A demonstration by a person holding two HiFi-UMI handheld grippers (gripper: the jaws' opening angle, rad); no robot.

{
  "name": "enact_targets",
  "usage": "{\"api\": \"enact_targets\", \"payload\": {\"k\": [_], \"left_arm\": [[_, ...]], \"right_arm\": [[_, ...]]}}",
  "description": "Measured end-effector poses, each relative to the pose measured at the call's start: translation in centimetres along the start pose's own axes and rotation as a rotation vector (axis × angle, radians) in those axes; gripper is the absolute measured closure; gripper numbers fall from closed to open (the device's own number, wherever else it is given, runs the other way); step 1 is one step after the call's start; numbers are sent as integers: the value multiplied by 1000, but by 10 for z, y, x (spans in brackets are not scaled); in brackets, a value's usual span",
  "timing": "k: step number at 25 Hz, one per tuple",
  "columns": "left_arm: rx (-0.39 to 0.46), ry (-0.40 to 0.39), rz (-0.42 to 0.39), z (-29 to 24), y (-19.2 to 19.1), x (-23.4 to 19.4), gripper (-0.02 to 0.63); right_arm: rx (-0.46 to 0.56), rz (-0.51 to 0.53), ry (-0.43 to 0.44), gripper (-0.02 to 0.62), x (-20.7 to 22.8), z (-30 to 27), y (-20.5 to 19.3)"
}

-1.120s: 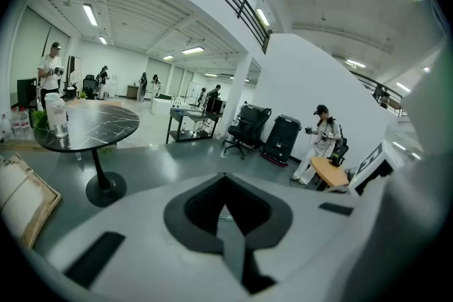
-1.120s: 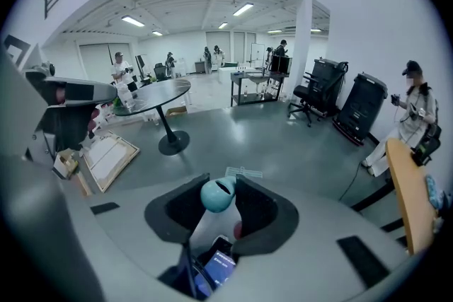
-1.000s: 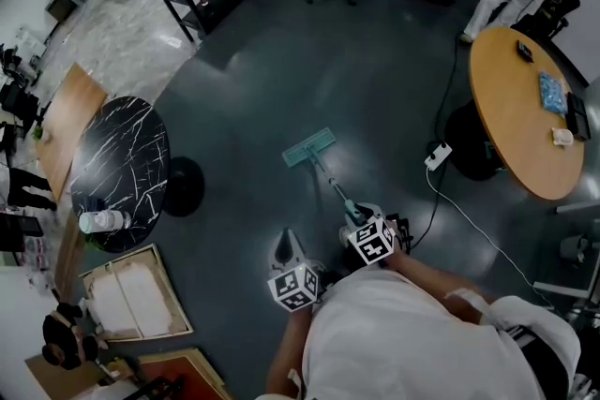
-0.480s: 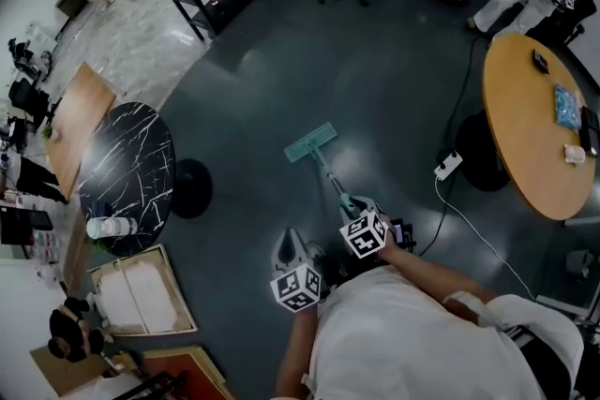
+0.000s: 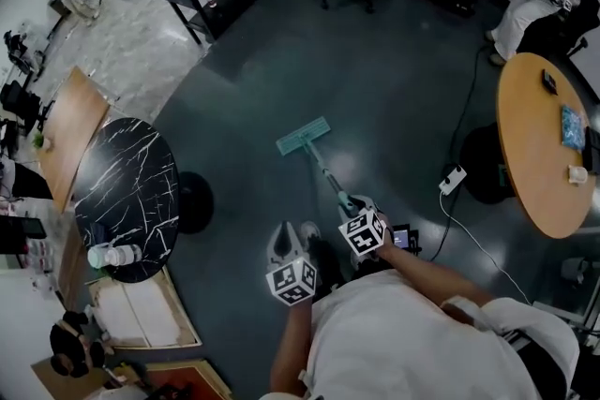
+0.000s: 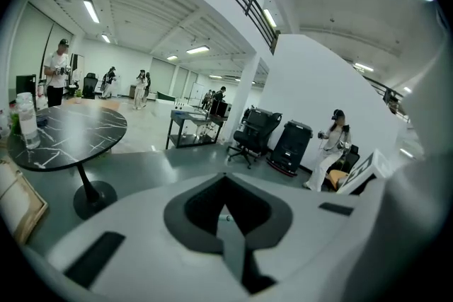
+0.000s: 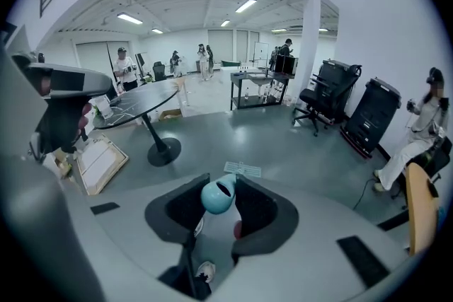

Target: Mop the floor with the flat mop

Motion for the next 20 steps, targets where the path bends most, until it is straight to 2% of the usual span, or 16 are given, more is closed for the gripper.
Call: {"api": "enact_targets", "payload": {"k": [10,20], "left_arm": [[4,-61,-37,-104,74,-52,601],[-12,-81,-35,-130,86,-73,601]], "right_arm": [[11,-5,-50,477,22,-112,118],[18,-6,-107,480,56,-201,191]]}}
Point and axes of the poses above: the fingertips, and each gripper's own axes: z backward along the fingers, x to its right, y out of its top, the point moved 4 cm from there along z, backward along the fingers, and after that the axes turned 3 degrees about -x, right-handed, at the moved point
